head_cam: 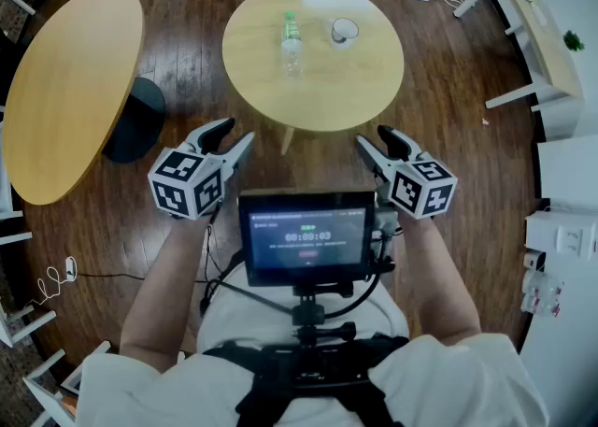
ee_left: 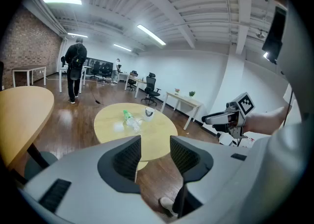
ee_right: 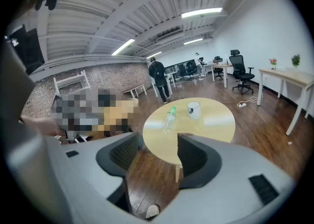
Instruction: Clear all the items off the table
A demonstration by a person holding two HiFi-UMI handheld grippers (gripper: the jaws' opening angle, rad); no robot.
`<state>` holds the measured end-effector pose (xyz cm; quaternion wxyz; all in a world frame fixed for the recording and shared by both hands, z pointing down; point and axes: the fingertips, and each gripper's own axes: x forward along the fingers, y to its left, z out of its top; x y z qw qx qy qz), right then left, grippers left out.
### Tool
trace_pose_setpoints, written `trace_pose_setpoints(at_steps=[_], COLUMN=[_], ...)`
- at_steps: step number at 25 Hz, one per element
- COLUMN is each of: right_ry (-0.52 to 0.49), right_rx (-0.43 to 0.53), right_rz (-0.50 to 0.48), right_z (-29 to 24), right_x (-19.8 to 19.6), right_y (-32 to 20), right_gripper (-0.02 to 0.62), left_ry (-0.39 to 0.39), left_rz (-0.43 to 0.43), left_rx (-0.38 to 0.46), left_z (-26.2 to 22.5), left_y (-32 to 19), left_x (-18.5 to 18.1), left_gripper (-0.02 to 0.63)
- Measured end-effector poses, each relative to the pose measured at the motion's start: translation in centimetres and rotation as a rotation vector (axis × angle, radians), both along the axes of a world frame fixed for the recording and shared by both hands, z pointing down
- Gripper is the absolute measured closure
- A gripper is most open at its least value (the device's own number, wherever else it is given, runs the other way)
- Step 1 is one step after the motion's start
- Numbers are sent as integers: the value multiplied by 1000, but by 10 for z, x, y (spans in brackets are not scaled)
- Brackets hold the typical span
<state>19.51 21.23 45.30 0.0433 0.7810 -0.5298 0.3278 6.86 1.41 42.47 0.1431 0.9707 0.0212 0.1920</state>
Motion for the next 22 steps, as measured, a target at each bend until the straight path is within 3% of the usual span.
trace_pose_setpoints(at_steps=[6,12,22], right_ry=[-24,-60,-99], right_rx=[0,-15,-46], right_rz=[-13,-52,-105], right_z=[10,31,80], right_x=[10,95,183], right_y=[-9,-41,-78], right_gripper=[334,334,334], left_ry=[-16,-44,-104], left_rz=[-9,-3,16], left_rx=[-3,1,-4], left_z=[5,9,28], left_y=[0,-8,5], left_x=[3,75,151], left_gripper=[423,423,422])
